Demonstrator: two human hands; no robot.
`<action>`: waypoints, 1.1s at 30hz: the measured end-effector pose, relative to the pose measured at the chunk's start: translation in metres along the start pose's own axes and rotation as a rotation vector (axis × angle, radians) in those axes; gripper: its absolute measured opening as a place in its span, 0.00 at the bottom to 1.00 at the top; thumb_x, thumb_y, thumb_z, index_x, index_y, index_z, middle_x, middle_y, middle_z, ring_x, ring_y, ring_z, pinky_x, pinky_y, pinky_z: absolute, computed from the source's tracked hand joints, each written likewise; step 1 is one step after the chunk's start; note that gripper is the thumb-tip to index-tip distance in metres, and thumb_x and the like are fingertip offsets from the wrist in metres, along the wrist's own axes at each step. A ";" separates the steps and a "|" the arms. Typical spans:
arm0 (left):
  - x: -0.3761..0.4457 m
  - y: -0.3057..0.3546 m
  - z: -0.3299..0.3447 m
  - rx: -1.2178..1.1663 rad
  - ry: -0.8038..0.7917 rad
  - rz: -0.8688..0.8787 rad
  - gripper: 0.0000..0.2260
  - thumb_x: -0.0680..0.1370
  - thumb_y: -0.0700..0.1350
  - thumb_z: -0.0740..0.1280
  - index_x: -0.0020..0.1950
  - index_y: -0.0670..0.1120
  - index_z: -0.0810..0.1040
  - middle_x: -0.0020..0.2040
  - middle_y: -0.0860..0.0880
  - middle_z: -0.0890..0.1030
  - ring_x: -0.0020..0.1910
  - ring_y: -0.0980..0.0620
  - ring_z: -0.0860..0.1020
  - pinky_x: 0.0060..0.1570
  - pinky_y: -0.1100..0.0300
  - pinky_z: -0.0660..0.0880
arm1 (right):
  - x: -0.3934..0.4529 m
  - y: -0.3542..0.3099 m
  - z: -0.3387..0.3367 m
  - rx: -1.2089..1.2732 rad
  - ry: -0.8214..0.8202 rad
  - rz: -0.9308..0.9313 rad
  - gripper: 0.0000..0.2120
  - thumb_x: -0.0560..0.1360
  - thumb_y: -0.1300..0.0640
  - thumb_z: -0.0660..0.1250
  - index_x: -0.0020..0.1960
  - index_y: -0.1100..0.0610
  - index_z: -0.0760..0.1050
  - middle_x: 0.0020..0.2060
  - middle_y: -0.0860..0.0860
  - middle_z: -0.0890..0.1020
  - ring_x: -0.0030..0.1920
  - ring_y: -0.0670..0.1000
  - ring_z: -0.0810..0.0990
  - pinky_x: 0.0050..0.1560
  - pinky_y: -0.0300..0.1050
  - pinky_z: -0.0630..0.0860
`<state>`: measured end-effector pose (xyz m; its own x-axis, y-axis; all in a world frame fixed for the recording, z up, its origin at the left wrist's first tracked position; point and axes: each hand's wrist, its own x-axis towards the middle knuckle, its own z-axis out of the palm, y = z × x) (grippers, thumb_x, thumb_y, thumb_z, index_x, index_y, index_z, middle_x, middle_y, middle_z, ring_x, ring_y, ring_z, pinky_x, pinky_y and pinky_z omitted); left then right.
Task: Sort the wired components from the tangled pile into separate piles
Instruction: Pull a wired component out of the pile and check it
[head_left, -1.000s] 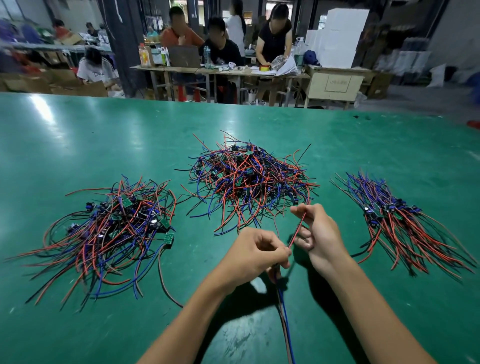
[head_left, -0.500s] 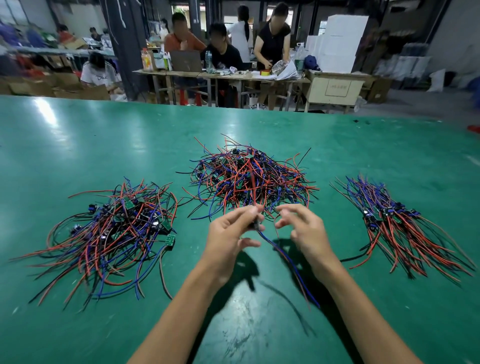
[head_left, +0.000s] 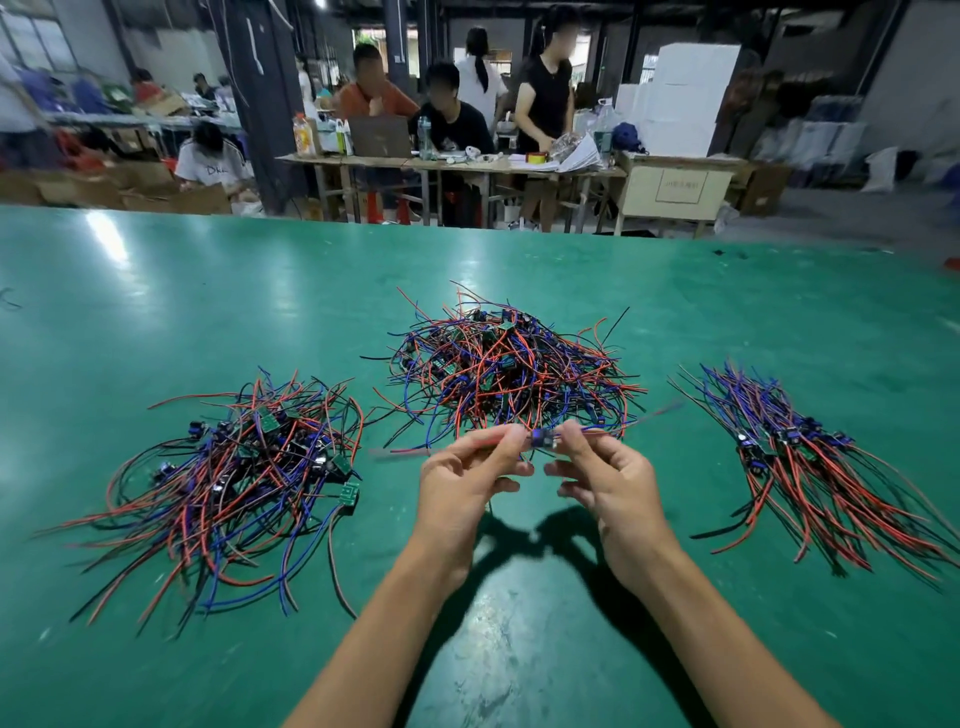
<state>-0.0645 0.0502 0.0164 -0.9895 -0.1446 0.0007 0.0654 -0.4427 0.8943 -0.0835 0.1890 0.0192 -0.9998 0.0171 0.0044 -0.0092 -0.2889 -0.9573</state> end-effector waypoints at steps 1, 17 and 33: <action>0.000 -0.002 -0.001 0.081 -0.021 0.068 0.09 0.70 0.45 0.76 0.48 0.45 0.85 0.44 0.46 0.87 0.35 0.53 0.82 0.37 0.64 0.76 | 0.001 -0.003 -0.001 0.078 -0.014 0.056 0.12 0.70 0.48 0.72 0.45 0.57 0.79 0.39 0.51 0.87 0.36 0.46 0.85 0.33 0.35 0.77; -0.008 0.001 -0.003 0.227 -0.287 -0.086 0.15 0.78 0.41 0.71 0.64 0.41 0.79 0.46 0.42 0.87 0.42 0.43 0.86 0.43 0.59 0.82 | 0.013 -0.014 -0.038 -0.403 -0.412 -0.073 0.09 0.74 0.49 0.74 0.42 0.55 0.83 0.35 0.46 0.83 0.37 0.42 0.77 0.38 0.35 0.73; -0.003 -0.001 -0.005 0.229 -0.281 -0.157 0.09 0.81 0.37 0.67 0.59 0.35 0.82 0.49 0.40 0.86 0.43 0.47 0.84 0.46 0.57 0.83 | 0.009 0.005 -0.020 -0.323 -0.340 -0.112 0.10 0.77 0.50 0.68 0.48 0.53 0.86 0.47 0.51 0.87 0.47 0.45 0.83 0.47 0.36 0.78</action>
<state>-0.0610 0.0461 0.0134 -0.9840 0.1710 -0.0501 -0.0888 -0.2266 0.9699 -0.0925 0.2065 0.0087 -0.9418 -0.2981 0.1555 -0.1659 0.0098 -0.9861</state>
